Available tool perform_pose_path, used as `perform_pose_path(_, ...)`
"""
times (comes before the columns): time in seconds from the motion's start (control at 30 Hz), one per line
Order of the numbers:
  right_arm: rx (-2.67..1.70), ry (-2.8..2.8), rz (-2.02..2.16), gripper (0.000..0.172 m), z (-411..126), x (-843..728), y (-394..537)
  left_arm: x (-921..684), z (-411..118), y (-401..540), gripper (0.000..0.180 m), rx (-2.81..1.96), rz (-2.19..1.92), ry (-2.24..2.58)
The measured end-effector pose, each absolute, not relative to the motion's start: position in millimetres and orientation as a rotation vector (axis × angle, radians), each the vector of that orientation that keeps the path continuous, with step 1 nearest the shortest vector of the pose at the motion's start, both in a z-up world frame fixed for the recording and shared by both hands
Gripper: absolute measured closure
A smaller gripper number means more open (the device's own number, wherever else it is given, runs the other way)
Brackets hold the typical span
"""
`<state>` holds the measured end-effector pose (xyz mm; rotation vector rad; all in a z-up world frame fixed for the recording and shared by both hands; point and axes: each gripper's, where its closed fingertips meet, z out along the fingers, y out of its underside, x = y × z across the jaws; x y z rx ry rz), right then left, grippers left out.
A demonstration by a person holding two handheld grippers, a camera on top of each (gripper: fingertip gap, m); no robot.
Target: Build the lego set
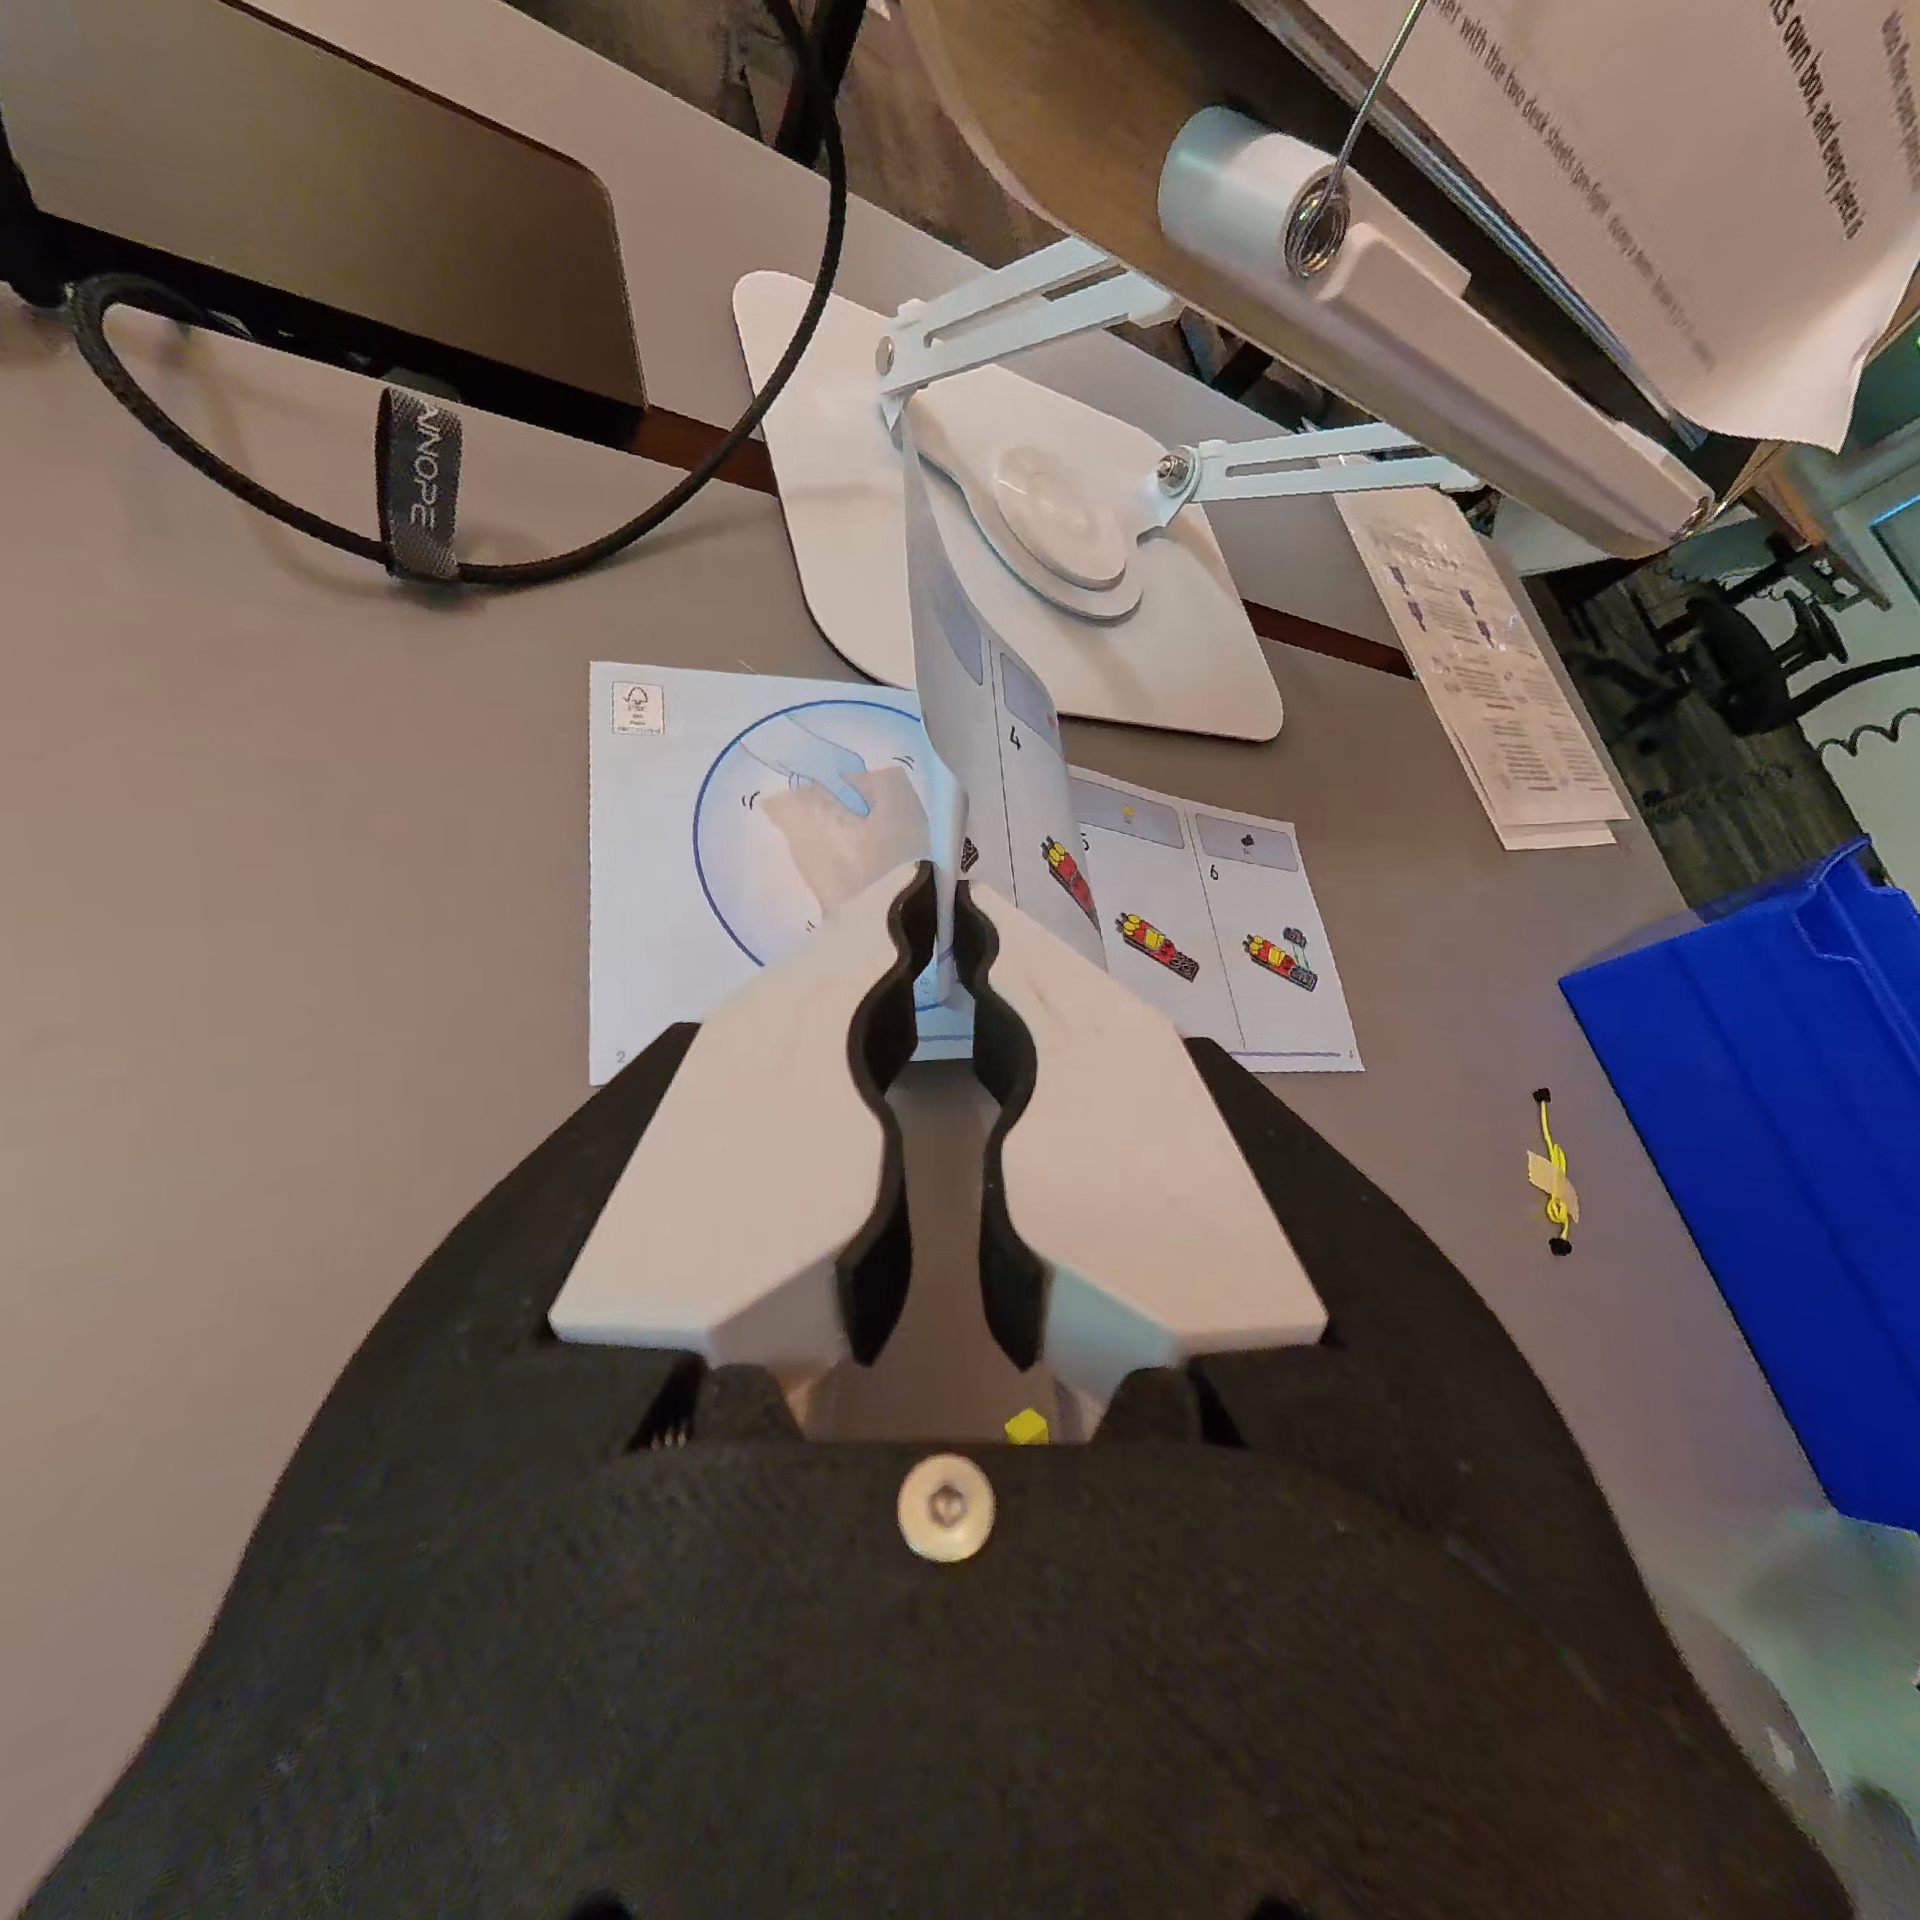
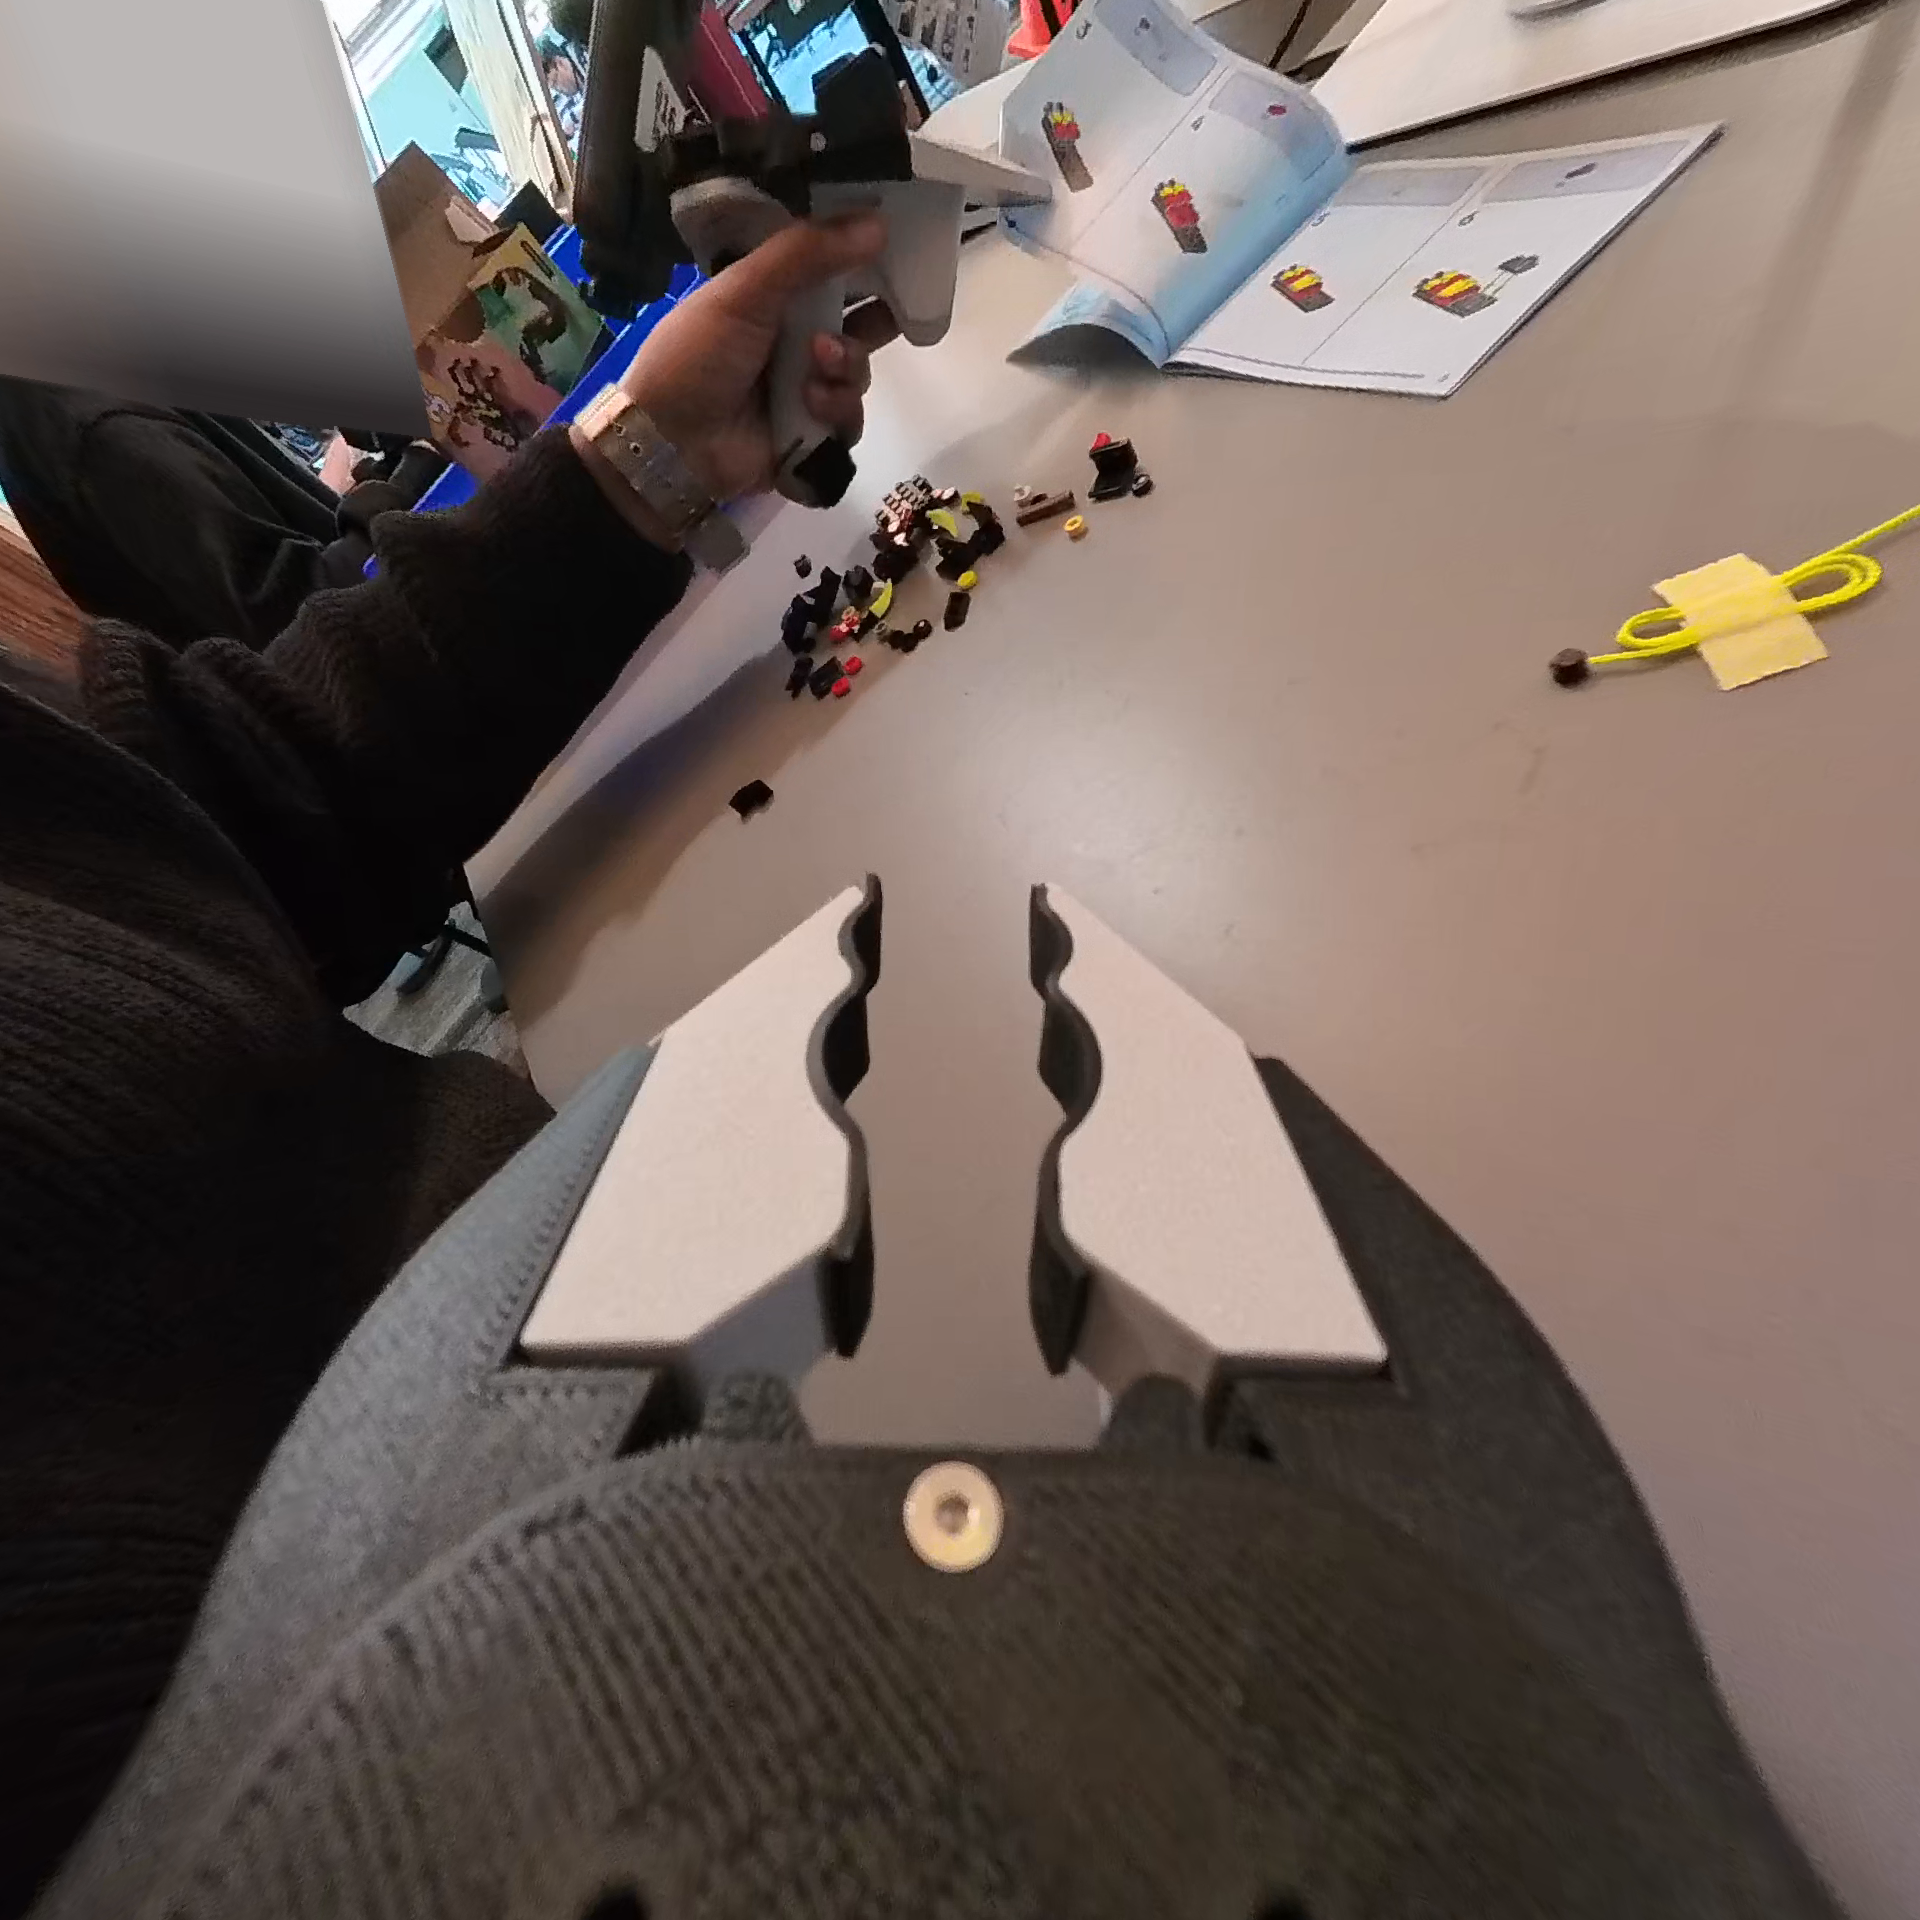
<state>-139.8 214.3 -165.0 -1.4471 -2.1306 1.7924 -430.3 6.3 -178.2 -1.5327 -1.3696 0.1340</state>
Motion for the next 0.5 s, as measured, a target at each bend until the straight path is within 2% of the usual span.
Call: perform_pose_path(0.5,-1.441,-2.145,1.783,0.144,-165.9,-138.1,212.3,-426.3,-173.7,3.9,0.179,-1.523,0.102,-1.349)
